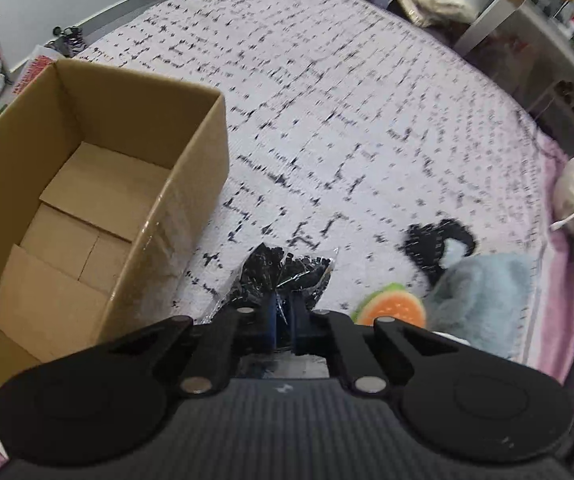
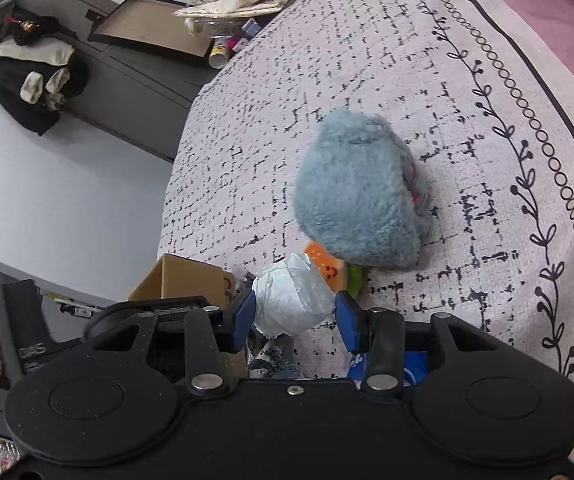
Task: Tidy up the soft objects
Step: 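Carry the black bag over the cardboard box while right gripper carries the white bag there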
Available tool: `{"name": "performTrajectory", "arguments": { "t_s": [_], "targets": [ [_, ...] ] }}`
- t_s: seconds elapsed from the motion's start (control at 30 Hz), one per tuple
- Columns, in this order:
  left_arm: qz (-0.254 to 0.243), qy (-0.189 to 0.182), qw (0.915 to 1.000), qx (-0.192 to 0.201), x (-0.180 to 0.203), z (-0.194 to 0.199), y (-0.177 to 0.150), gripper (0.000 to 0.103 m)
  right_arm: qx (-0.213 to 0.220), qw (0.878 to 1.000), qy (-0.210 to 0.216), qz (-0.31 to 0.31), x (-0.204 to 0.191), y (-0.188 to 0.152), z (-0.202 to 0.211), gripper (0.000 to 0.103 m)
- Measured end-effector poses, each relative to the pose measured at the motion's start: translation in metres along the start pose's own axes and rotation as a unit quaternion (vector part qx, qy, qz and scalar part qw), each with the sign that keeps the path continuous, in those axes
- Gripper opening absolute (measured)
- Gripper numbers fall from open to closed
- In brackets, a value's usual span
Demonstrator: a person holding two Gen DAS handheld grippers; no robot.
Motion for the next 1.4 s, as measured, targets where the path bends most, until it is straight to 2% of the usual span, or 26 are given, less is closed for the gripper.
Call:
{"name": "performTrajectory", "arguments": {
  "t_s": [0.27, 0.67, 0.8, 1.0, 1.1, 1.33, 1.4],
  "targets": [
    [0.006, -0.07, 0.997, 0.031, -0.008, 0.038, 0.011, 0.004, 0.007, 0.999, 0.018, 0.032, -0.03, 0.004, -0.007, 0.043],
    [0.009, -0.122, 0.9907, 0.061, -0.047, 0.077, 0.033, 0.004, 0.017, 0.992, 0.034, 0.119, -0.094, 0.001, -0.022, 0.043],
    [0.021, -0.153, 0.9864, 0.057, -0.059, 0.085, 0.038, 0.004, 0.026, 0.991, 0.027, 0.129, -0.103, -0.001, -0.022, 0.043],
    [0.026, -0.186, 0.9796, 0.072, -0.076, 0.097, 0.044, 0.004, 0.037, 0.989, 0.018, 0.142, -0.113, -0.002, -0.021, 0.043],
    [0.038, -0.212, 0.9735, 0.078, -0.086, 0.101, 0.048, 0.004, 0.04, 0.988, 0.016, 0.147, -0.12, -0.002, -0.022, 0.043],
    [0.031, -0.164, 0.98, 0.108, -0.113, 0.088, 0.058, 0.004, 0.039, 0.985, 0.018, 0.17, -0.144, -0.007, -0.032, 0.043],
    [0.031, -0.163, 0.9803, 0.107, -0.121, 0.082, 0.06, 0.004, 0.037, 0.984, 0.019, 0.174, -0.15, -0.009, -0.036, 0.043]
  ]
}}
Point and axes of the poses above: each gripper's, at about its wrist camera, not at the fingertips, and z roughly against the way its jaws point, x to its right, y to its top, the point moved 4 cm from there along -z, roughly the way its jaws point, and after that the axes turned 5 degrees about z, right-handed, at the moved point
